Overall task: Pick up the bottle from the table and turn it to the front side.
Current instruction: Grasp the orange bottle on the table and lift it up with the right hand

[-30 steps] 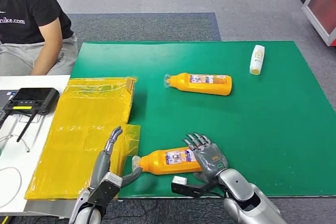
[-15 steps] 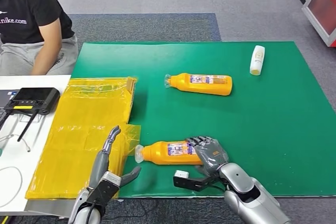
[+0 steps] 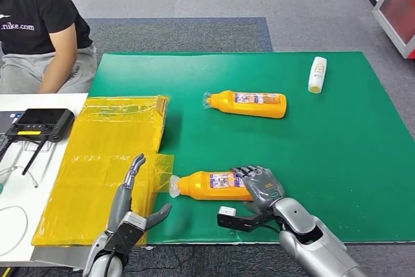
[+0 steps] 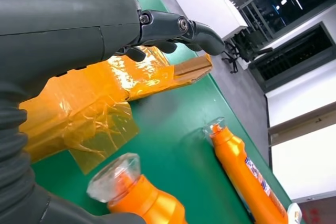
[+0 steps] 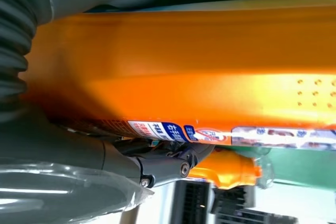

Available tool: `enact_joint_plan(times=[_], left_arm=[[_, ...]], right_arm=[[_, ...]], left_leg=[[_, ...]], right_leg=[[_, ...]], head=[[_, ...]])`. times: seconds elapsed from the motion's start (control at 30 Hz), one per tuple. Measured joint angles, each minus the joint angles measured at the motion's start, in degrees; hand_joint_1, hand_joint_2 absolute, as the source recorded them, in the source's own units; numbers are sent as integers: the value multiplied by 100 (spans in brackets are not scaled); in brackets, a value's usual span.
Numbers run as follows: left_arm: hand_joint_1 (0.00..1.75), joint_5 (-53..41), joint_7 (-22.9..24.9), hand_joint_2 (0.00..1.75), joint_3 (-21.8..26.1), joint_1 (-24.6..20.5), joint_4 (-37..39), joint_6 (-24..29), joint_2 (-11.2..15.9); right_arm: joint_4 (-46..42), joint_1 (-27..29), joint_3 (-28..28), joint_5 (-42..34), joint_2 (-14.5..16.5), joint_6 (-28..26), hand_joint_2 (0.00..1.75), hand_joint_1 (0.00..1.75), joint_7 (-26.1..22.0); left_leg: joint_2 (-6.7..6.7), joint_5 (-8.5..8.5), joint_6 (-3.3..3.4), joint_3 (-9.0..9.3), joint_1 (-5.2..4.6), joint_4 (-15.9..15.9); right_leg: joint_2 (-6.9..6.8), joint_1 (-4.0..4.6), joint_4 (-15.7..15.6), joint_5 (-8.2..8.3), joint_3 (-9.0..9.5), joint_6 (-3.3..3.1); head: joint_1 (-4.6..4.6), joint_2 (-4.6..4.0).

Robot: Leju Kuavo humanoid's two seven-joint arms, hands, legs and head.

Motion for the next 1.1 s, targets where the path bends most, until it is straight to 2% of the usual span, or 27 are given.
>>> enact_joint_plan(times=[0.23, 0.4, 0.7, 0.97, 1.1], left_arm=[[0, -20, 16, 175, 3, -4, 0, -38, -5], [0, -58, 39, 175, 3, -8, 0, -92, -19], [0, -59, 42, 175, 1, -29, 0, -94, -38], [0, 102, 3, 175, -8, -31, 0, -79, -66], [0, 895, -130, 175, 4, -15, -27, -464, -134]], right_arm=[[-346, 447, -358, -675, 323, -511, 175, 175, -128], [-639, 779, -553, -693, 571, -710, 175, 175, -177], [-717, 892, -680, -707, 696, -822, 175, 175, -376], [-1093, 1182, -939, -1821, 1028, -1182, 175, 175, -1011], [-1308, 1336, -1046, -2145, 1170, -1298, 175, 175, -1209]], left_leg=[[0, 0, -1, -8, 0, 0], [-1, 2, -4, -39, 1, 0], [-1, 0, -3, -58, 0, 0], [-1, 1, -4, -65, 1, 0], [-1, 1, -3, -68, 0, 0]], right_leg=[[1, 0, 1, -1, -10, -1], [1, 1, 3, -2, -41, -2], [0, -1, 3, -3, -59, -2], [0, 1, 4, -5, -69, -5], [0, 1, 4, -6, -69, -5]], head=[[0, 0], [0, 0], [1, 0], [0, 0], [1, 0]])
